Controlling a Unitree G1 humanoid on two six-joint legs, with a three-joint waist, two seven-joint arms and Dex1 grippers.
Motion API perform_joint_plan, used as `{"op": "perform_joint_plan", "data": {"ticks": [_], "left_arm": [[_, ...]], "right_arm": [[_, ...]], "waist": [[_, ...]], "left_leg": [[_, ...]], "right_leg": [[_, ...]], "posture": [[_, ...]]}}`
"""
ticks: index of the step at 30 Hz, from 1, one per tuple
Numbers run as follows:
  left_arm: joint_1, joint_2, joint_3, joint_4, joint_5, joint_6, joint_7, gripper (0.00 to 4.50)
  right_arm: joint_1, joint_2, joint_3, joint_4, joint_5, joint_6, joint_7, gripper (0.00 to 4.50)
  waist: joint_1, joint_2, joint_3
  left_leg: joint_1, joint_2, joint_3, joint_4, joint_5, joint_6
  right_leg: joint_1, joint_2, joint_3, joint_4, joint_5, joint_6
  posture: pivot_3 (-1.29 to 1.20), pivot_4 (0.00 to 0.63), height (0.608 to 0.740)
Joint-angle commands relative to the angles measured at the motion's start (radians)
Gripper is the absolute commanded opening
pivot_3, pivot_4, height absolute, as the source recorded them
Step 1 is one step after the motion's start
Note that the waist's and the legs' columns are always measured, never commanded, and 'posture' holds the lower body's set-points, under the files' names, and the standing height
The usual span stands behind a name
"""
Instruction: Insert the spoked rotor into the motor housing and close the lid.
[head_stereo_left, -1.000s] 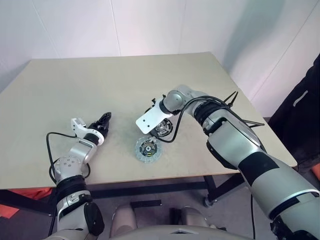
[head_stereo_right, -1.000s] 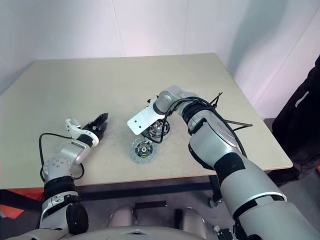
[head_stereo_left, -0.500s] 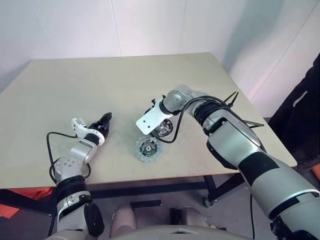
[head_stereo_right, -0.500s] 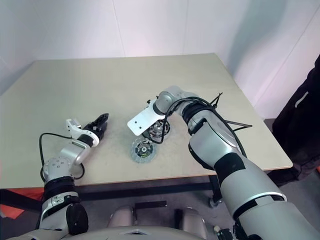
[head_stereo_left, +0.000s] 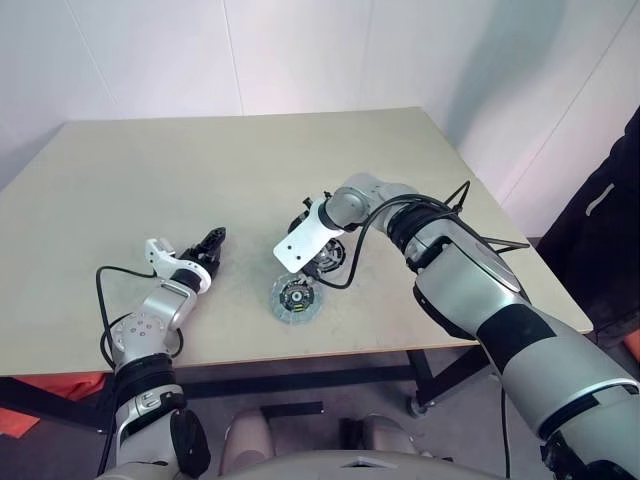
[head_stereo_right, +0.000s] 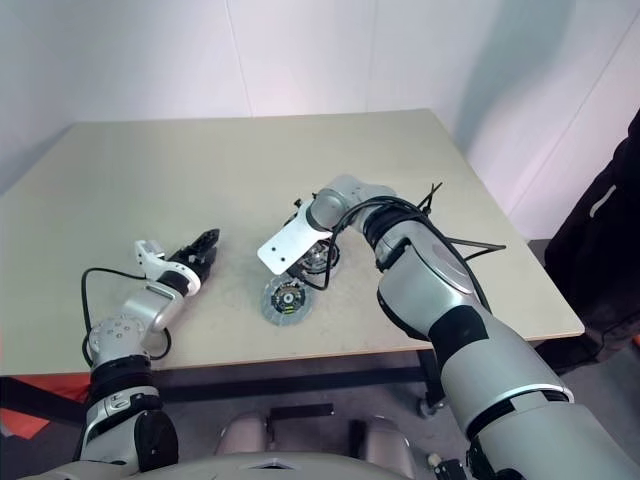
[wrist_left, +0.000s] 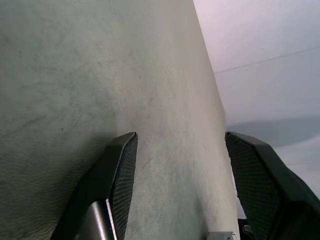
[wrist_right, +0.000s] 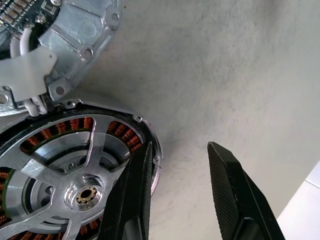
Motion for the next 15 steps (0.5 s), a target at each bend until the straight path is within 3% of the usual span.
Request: {"op": "perform_joint_plan", "data": {"ticks": [1, 15], "left_arm": [[0.01, -0.005, -0.012, -0.012, -0.008, 0.006, 0.008, 3.03], [-0.003, 0.007, -0.021, 0.022, 0.005, 0.006, -0.008, 3.03]], "right_arm": [[-0.009, -0.02, 0.014, 0.014, -0.028, 0.005, 0.015, 1.94], [-0.022, -0.051, -0.027, -0.003, 0.011, -0.045, 0.072, 1.94]], "waist": [[0.0, 0.0, 0.0], [0.001, 0.0, 0.0]], "left_leg": [[0.0, 0.0, 0.0, 0.0, 0.0, 0.0], [-0.001, 0.0, 0.0, 0.0, 0.0, 0.0]], "right_leg": [[0.0, 0.0, 0.0, 0.0, 0.0, 0.0], [-0.001, 0.0, 0.0, 0.0, 0.0, 0.0]], "posture": [[0.0, 0.0, 0.74], [0.0, 0.0, 0.74]]}}
